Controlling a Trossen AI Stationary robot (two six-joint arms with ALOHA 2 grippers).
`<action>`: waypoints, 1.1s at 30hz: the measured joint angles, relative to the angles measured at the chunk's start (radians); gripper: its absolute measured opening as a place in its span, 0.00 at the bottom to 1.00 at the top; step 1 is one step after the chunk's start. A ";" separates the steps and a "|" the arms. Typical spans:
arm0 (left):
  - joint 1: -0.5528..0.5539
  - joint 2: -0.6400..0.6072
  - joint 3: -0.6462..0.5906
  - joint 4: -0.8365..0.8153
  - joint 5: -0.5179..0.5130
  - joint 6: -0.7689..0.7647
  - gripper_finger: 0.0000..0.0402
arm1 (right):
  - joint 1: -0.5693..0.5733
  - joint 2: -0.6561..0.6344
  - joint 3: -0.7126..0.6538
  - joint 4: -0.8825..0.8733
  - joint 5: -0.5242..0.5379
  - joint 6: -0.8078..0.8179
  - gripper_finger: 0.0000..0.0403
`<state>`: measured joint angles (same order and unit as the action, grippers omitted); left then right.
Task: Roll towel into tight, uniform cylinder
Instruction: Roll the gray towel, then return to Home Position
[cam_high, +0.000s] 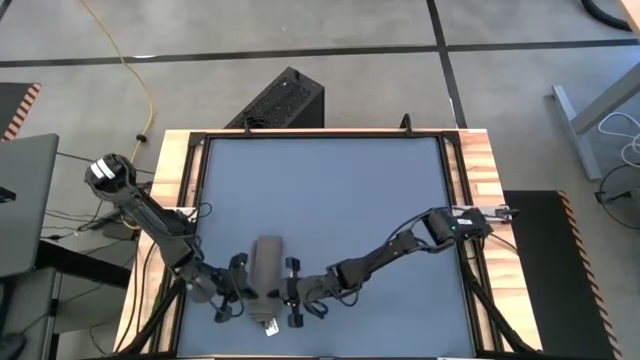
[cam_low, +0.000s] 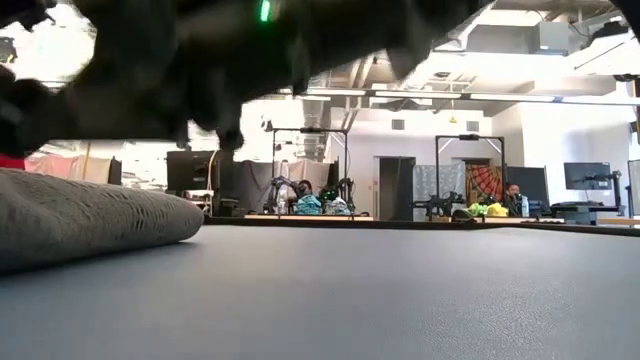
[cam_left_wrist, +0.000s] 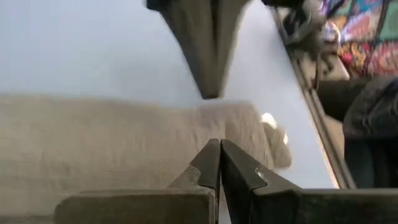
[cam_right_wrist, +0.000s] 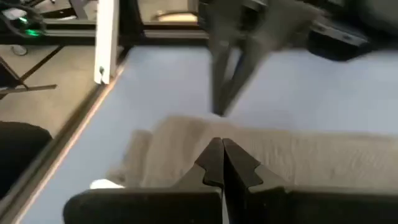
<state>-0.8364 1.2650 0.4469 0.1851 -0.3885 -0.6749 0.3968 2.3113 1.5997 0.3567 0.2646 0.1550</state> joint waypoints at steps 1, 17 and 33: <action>0.000 -0.025 0.000 -0.005 -0.019 0.008 0.00 | 0.004 -0.016 0.000 -0.013 0.000 -0.016 0.04; 0.183 -0.018 0.002 0.314 -0.031 0.330 0.00 | 0.071 -0.440 -0.502 0.112 0.058 -0.112 0.04; 0.400 -0.475 -0.209 0.265 0.060 0.472 0.00 | -0.069 -0.914 -1.220 0.586 0.153 0.031 0.04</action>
<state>-0.4366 0.7902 0.2374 0.4504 -0.3288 -0.2028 0.3276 1.3973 0.3800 0.9422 0.4175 0.1862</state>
